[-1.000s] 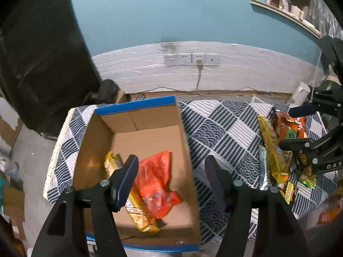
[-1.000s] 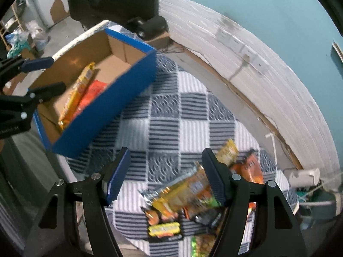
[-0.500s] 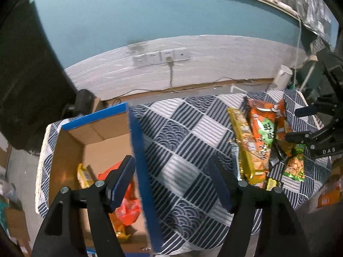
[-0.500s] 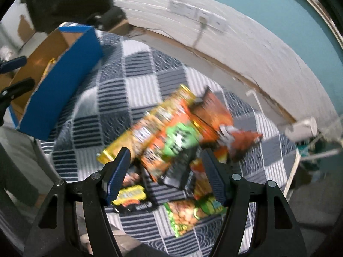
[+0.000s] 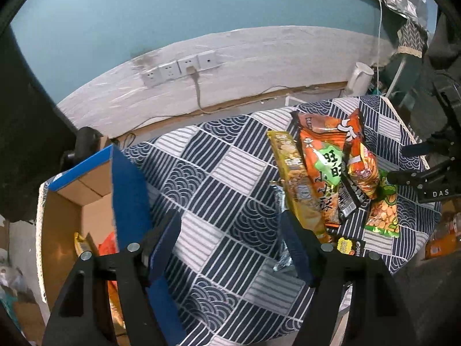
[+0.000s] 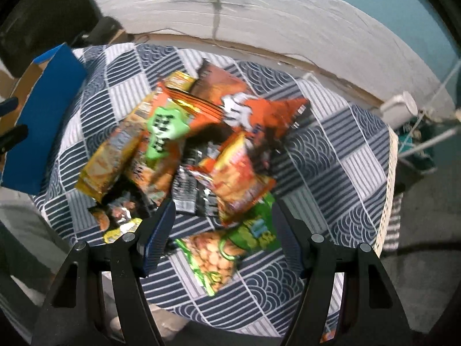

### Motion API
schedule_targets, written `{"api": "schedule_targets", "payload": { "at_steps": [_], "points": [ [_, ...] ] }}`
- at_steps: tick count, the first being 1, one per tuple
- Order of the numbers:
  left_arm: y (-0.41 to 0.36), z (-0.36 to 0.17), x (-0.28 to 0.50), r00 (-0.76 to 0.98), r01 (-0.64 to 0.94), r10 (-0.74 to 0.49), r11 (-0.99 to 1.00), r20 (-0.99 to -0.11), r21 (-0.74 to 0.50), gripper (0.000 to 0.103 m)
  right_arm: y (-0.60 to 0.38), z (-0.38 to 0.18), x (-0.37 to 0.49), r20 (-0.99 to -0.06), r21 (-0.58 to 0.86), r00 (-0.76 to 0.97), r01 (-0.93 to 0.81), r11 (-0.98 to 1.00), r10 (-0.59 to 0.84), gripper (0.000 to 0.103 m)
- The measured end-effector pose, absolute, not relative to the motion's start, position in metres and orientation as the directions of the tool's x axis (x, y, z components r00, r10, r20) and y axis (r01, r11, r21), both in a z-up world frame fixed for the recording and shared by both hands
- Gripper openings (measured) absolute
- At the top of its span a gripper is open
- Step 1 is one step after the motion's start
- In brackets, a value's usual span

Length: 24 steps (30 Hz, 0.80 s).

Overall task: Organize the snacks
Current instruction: 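Move both tools back over the snack pile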

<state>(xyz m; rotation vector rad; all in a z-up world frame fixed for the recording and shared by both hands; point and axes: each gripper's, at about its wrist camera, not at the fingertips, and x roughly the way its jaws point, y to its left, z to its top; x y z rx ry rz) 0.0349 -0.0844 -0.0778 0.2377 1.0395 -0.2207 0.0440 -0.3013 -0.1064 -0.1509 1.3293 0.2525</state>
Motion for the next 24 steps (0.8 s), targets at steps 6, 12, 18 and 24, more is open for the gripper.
{"api": "schedule_targets", "payload": {
  "at_steps": [6, 12, 18, 24],
  "points": [
    [-0.108, -0.092, 0.045, 0.449, 0.312, -0.085, 0.948, -0.889, 0.067, 0.074, -0.328, -0.122, 0.04, -0.977, 0.063, 0.192, -0.163, 0.985, 0.095, 0.072],
    [-0.136, -0.107, 0.057, 0.409, 0.34, -0.097, 0.939, -0.907, 0.053, 0.075, -0.345, -0.144, 0.034, -0.981, 0.105, 0.155, -0.07, 0.992, 0.115, 0.072],
    [-0.16, -0.13, 0.066, 0.368, 0.369, -0.072, 0.926, -0.927, 0.075, 0.075, -0.352, -0.164, 0.037, -0.985, 0.119, 0.127, -0.007, 0.993, 0.119, 0.072],
    [-0.173, -0.149, 0.07, 0.335, 0.409, -0.046, 0.907, -0.941, 0.101, 0.076, -0.351, -0.184, 0.041, -0.988, 0.14, 0.073, 0.01, 0.99, 0.138, 0.072]
  ]
}}
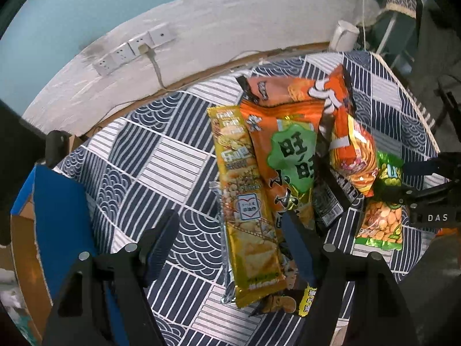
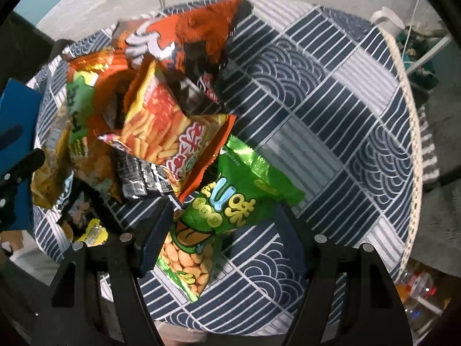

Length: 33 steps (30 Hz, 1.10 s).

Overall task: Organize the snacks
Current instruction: 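Move both tools back over the snack pile, then grasp a yellow bar with the left tool while the right tool grasps the green bean bag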

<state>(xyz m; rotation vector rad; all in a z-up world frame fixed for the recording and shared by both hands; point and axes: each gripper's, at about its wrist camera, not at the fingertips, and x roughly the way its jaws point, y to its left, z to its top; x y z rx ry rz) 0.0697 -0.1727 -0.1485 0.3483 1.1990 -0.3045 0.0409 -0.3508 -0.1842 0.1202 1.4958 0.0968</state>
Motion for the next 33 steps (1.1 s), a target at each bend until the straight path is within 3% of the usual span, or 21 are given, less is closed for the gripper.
{"api": "schedule_targets", "payload": {
  "at_steps": [8, 10, 12, 14, 18, 29, 33],
  "points": [
    [-0.176, -0.181, 0.071, 0.287, 0.476, -0.01, 0.869, -0.958, 0.134, 0.079, -0.347, -0.203, 0.045, -0.994, 0.109, 0.01, -0.045, 0.993, 0.11, 0.072],
    [-0.169, -0.185, 0.071, 0.271, 0.473, -0.027, 0.874, -0.962, 0.109, 0.072, -0.344, -0.203, 0.044, -0.997, 0.08, 0.013, -0.075, 0.994, 0.081, 0.059],
    [-0.161, -0.187, 0.072, 0.243, 0.461, -0.063, 0.886, -0.968, 0.058, 0.042, -0.338, -0.206, 0.039, -0.998, 0.057, 0.014, -0.098, 0.994, 0.058, 0.045],
    [-0.152, -0.188, 0.074, 0.21, 0.431, -0.082, 0.902, -0.974, 0.017, 0.04, -0.336, -0.207, 0.037, -0.998, 0.057, 0.013, -0.114, 0.992, 0.059, 0.037],
    [-0.138, -0.181, 0.075, 0.227, 0.404, -0.101, 0.915, -0.969, 0.0, 0.04, -0.333, -0.207, 0.031, -0.999, 0.03, 0.028, -0.148, 0.989, 0.034, 0.031],
    [-0.108, -0.182, 0.065, 0.192, 0.363, -0.072, 0.932, -0.979, 0.002, 0.04, -0.329, -0.203, 0.015, -0.999, -0.013, 0.05, -0.161, 0.987, -0.005, 0.03],
    [-0.105, -0.186, 0.073, 0.203, 0.329, -0.062, 0.944, -0.977, 0.009, 0.049, -0.327, -0.202, 0.015, -0.999, 0.0, 0.049, -0.152, 0.988, 0.008, 0.03]
  ]
}}
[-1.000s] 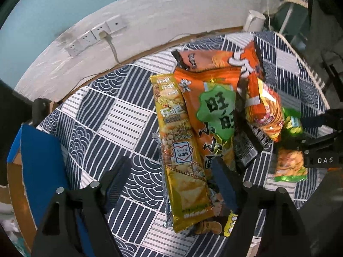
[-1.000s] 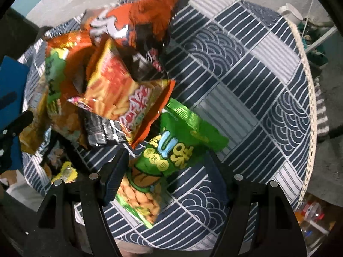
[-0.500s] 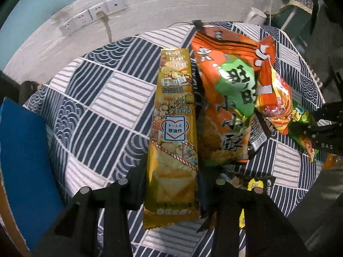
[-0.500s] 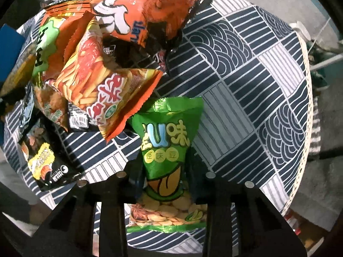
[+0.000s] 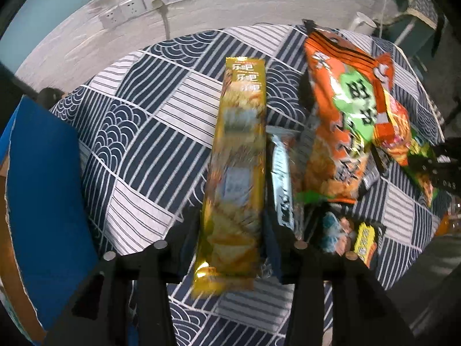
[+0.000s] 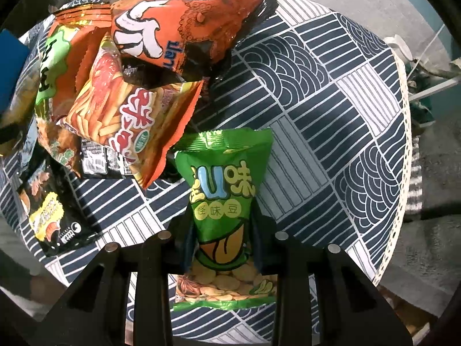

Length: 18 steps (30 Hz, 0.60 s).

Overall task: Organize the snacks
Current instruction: 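Grasp a yellow bar with the left tool while the right tool grasps the green bean bag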

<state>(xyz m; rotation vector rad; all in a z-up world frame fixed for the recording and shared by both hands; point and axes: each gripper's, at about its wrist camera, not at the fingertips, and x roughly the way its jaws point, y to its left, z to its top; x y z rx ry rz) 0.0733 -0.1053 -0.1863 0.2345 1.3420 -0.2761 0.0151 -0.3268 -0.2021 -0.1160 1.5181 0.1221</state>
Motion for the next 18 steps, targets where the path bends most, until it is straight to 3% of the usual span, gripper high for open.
{"api": "schedule_targets", "payload": {
  "at_steps": [5, 9, 18],
  "points": [
    [-0.11, -0.19, 0.087, 0.218, 0.322, -0.047, 0.946, -0.975, 0.026, 0.064, -0.331, -0.204, 0.022, -0.998, 0.006, 0.058, -0.153, 0.988, 0.015, 0.03],
    [-0.121, -0.197, 0.096, 0.226, 0.344, -0.017, 0.937, -0.974, 0.064, 0.07, -0.331, -0.205, 0.021, -0.998, -0.005, 0.068, -0.161, 0.987, 0.006, 0.031],
    [-0.13, -0.21, 0.116, 0.239, 0.348, 0.024, 0.931, -0.971, 0.109, 0.071, -0.364, -0.213, 0.044, -0.996, -0.006, 0.09, -0.154, 0.988, 0.008, 0.032]
  ]
}}
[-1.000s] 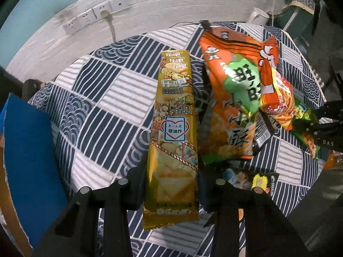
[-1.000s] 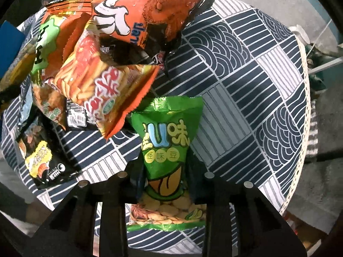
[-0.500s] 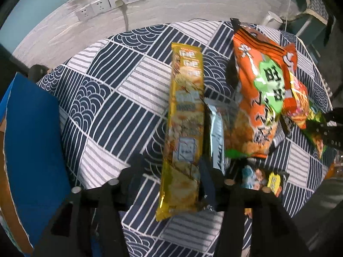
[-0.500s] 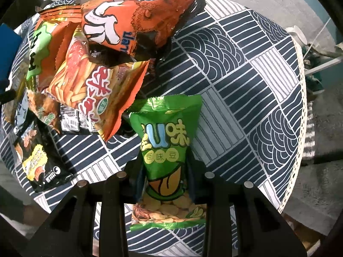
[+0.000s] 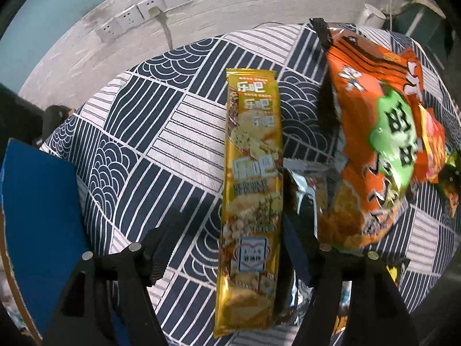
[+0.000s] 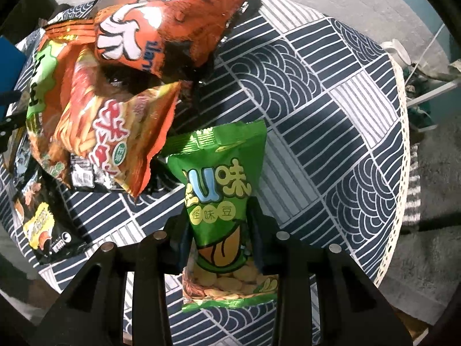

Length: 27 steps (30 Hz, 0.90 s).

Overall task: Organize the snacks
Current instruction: 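Grasp a yellow bar with the left tool while the right tool grasps the green bean bag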

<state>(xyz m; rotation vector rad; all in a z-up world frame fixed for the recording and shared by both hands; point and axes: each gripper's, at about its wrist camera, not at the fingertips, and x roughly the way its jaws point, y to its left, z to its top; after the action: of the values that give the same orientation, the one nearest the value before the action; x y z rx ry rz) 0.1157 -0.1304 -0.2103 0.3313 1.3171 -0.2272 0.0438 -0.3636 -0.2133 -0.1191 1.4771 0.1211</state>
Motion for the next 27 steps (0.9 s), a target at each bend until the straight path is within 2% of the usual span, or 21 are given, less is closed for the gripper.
{"api": "schedule_targets", "payload": {
  "at_steps": [7, 8, 9, 10, 11, 12, 20, 27],
  "points": [
    [-0.125, -0.221, 0.137, 0.243, 0.326, 0.017, 0.94, -0.97, 0.098, 0.071, -0.373, -0.218, 0.055, -0.995, -0.008, 0.097, -0.164, 0.986, 0.008, 0.032],
    [-0.125, -0.222, 0.139, 0.244, 0.326, 0.014, 0.941, -0.97, 0.096, 0.069, -0.373, -0.219, 0.055, -0.995, -0.013, 0.099, -0.176, 0.984, 0.004, 0.032],
    [-0.124, -0.222, 0.141, 0.241, 0.327, 0.005, 0.941, -0.97, 0.086, 0.058, -0.373, -0.219, 0.055, -0.995, -0.018, 0.104, -0.187, 0.982, 0.001, 0.032],
    [-0.122, -0.223, 0.143, 0.234, 0.329, -0.01, 0.942, -0.972, 0.069, 0.051, -0.375, -0.221, 0.055, -0.994, -0.02, 0.107, -0.191, 0.981, 0.001, 0.031],
    [-0.12, -0.221, 0.141, 0.237, 0.328, -0.017, 0.943, -0.971, 0.063, 0.035, -0.375, -0.221, 0.054, -0.994, -0.023, 0.109, -0.195, 0.981, -0.002, 0.031],
    [-0.119, -0.22, 0.142, 0.237, 0.321, -0.022, 0.945, -0.971, 0.057, 0.031, -0.375, -0.221, 0.052, -0.994, -0.026, 0.108, -0.196, 0.98, -0.005, 0.03],
    [-0.12, -0.212, 0.129, 0.267, 0.306, 0.009, 0.947, -0.964, 0.094, 0.031, -0.389, -0.196, 0.047, -0.991, -0.031, 0.135, -0.159, 0.987, -0.01, 0.03],
    [-0.129, -0.182, 0.105, 0.323, 0.34, -0.002, 0.933, -0.947, 0.114, 0.031, -0.394, -0.165, 0.039, -0.981, -0.046, 0.193, -0.15, 0.988, -0.017, 0.03]
  ]
}}
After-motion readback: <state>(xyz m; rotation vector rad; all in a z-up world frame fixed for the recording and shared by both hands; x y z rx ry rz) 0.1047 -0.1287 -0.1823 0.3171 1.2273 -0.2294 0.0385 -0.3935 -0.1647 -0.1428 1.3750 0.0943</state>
